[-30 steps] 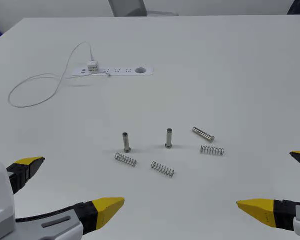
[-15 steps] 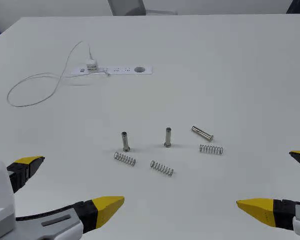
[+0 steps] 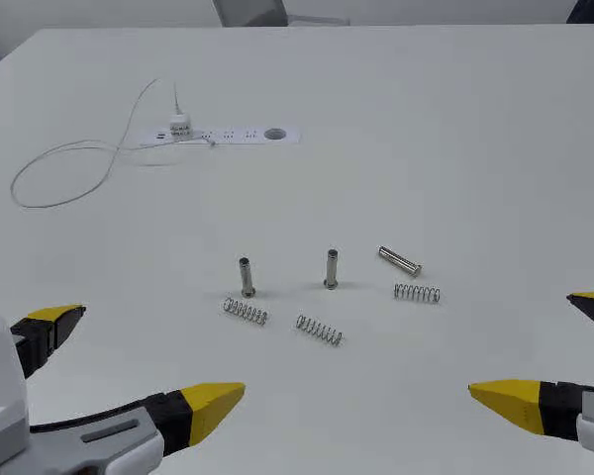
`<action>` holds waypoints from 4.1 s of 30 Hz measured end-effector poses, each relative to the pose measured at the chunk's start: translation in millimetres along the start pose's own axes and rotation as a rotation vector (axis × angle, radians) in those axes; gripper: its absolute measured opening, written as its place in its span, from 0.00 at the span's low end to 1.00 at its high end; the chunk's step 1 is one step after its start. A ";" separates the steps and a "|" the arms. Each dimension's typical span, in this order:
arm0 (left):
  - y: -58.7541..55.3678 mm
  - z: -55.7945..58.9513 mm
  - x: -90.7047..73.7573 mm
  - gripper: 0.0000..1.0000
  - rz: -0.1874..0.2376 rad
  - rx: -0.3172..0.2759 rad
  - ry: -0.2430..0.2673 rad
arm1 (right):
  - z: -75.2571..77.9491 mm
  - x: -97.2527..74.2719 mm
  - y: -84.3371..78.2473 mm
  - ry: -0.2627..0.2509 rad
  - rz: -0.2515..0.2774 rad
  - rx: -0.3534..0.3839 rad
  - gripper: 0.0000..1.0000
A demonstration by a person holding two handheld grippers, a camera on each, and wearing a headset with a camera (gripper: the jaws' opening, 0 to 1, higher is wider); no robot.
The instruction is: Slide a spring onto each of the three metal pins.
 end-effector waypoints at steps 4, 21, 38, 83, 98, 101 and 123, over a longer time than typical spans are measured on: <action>-0.2 -0.5 0.3 1.00 0.001 0.000 0.002 | 3.3 2.9 1.3 0.002 -0.001 0.000 0.86; -3.2 1.9 2.9 0.99 -0.003 0.001 -0.002 | 33.4 27.4 8.4 0.001 -0.017 -0.016 0.75; -7.1 -0.9 6.4 0.98 -0.010 -0.003 -0.004 | 55.6 67.7 21.1 0.037 -0.042 -0.064 0.58; -9.4 -1.1 17.8 0.90 -0.003 -0.011 -0.023 | 76.1 186.6 22.8 0.164 -0.187 -0.130 0.26; -12.6 -2.0 20.9 0.88 -0.009 -0.022 -0.028 | 74.5 212.8 14.7 0.178 -0.239 -0.115 0.19; -13.4 -3.0 20.6 0.88 -0.010 -0.025 -0.026 | 73.8 215.9 13.8 0.176 -0.244 -0.109 0.18; -14.4 -9.7 19.4 0.86 -0.012 -0.039 -0.014 | 70.5 222.8 10.8 0.175 -0.289 -0.122 0.09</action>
Point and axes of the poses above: the centre of the closed fingertips' face, and the gripper's own axes: x roughly forward along the fingers, z roughly to its right, y roughly out of its top, the point moved 7 cm from there along -x, roughly backward along the fingers, and after that the axes turned 15 degrees about -x, right-handed, at the moved point
